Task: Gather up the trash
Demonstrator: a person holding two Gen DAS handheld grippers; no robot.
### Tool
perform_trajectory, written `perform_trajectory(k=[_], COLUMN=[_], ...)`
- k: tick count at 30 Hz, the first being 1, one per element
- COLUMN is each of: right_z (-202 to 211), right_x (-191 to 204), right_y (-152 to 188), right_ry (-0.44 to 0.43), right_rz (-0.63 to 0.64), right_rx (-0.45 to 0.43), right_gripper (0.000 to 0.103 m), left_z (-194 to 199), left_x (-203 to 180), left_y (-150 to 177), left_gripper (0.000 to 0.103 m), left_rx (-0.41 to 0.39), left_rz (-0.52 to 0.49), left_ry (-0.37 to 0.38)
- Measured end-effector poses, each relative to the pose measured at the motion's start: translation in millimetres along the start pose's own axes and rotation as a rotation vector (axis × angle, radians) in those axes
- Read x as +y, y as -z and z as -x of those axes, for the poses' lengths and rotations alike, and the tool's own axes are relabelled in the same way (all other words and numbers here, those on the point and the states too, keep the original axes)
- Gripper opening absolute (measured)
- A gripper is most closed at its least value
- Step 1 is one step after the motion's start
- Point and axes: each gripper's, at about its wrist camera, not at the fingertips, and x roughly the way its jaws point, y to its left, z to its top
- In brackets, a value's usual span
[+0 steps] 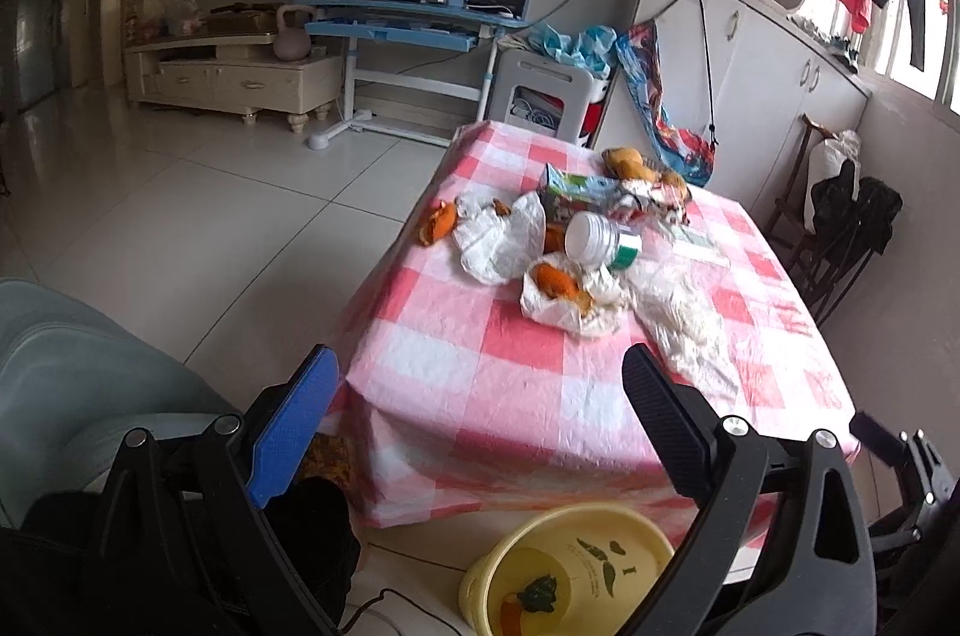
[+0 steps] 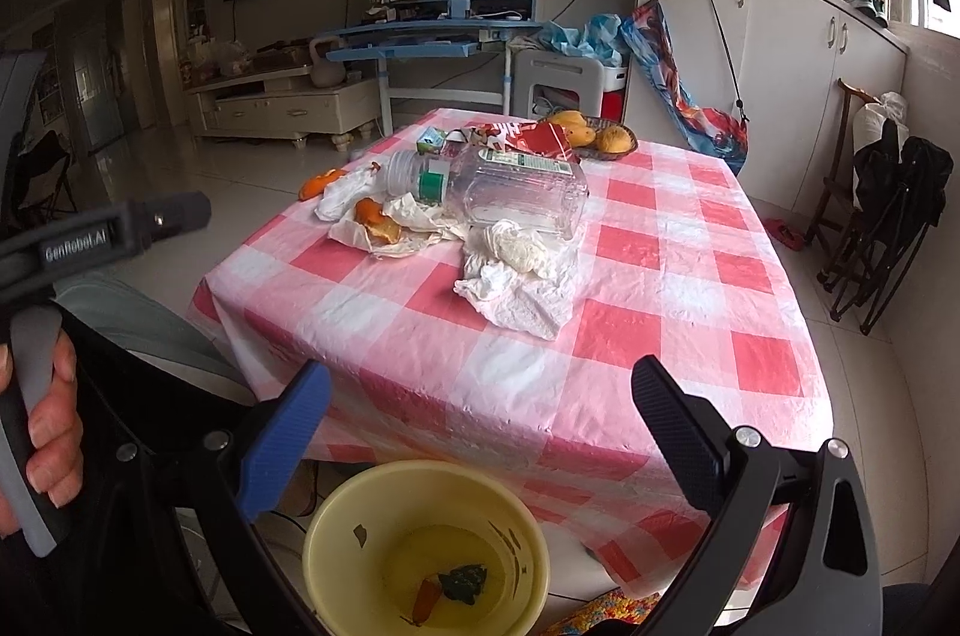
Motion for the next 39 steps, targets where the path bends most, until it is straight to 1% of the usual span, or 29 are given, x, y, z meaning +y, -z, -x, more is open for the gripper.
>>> perform_trajectory(k=[4, 7, 9, 11, 13, 16, 18, 20, 23, 24, 25, 26, 28, 29, 31, 34, 37, 39], right_z=[3.0, 2.2, 2.2, 1.3, -1.2, -5.6, -7.7, -9.7, -13.4, -15.0, -16.6, -17.9, -20.4, -20.8, -20.4, -17.6, -17.3, -16.8], right_x=[-10.5, -18.2, -22.4, -26.4, -30.4, -36.3, -40.2, -44.6, -51.2, -53.0, -54.8, -56.0, -56.9, -56.2, -53.9, -53.5, -56.4, -56.9], right_y=[-2.6, -3.6, -3.0, -2.9, -3.0, -3.2, -3.8, -4.1, -6.0, -7.0, -8.0, -8.9, -9.9, -10.0, -10.0, -9.7, -9.8, -9.1], right_ry=[-0.02, -0.035, -0.045, -0.058, -0.072, -0.092, -0.106, -0.116, -0.132, -0.138, -0.144, -0.15, -0.163, -0.166, -0.171, -0.168, -0.159, -0.15], right_rz=[-0.059, -0.1, -0.122, -0.143, -0.167, -0.2, -0.222, -0.242, -0.278, -0.29, -0.303, -0.315, -0.331, -0.332, -0.325, -0.319, -0.325, -0.325], right_rx=[-0.008, -0.002, -0.001, 0.001, 0.005, 0.014, 0.018, 0.022, 0.024, 0.024, 0.024, 0.025, 0.03, 0.032, 0.035, 0.031, 0.028, 0.03], right_gripper=[0.096, 0.096, 0.096, 0.096, 0.096, 0.097, 0.096, 0.096, 0.097, 0.096, 0.096, 0.097, 0.097, 0.096, 0.097, 0.096, 0.096, 0.096], left_z=[-17.7, -43.4, -64.4, -89.6, -118.2, -156.7, -177.0, -195.2, -213.5, -218.3, -223.0, -226.3, -233.6, -236.0, -236.3, -229.0, -207.6, -185.7], left_x=[14.7, 21.3, 23.4, 24.0, 21.9, 18.4, 16.0, 12.3, 11.6, 12.2, 12.0, 12.5, 13.6, 14.2, 11.6, 7.4, 9.5, 11.4], left_y=[-26.9, -47.7, -60.7, -73.2, -84.4, -93.3, -96.1, -97.2, -98.6, -99.9, -100.2, -100.2, -98.2, -97.3, -96.5, -94.8, -96.9, -98.6], left_gripper=[0.092, 0.092, 0.092, 0.088, 0.082, 0.074, 0.07, 0.069, 0.065, 0.061, 0.054, 0.05, 0.031, 0.028, 0.016, 0.015, 0.015, 0.015], left_rx=[0.009, 0.027, 0.054, 0.09, 0.13, 0.176, 0.203, 0.225, 0.255, 0.262, 0.272, 0.281, 0.305, 0.311, 0.31, 0.291, 0.256, 0.217], left_rz=[0.046, 0.061, 0.057, 0.037, -0.001, -0.059, -0.091, -0.128, -0.146, -0.149, -0.151, -0.151, -0.143, -0.141, -0.149, -0.147, -0.091, -0.049], left_ry=[-0.017, -0.05, -0.052, -0.064, -0.083, -0.108, -0.123, -0.146, -0.152, -0.152, -0.149, -0.146, -0.127, -0.112, -0.096, -0.082, -0.051, -0.021])
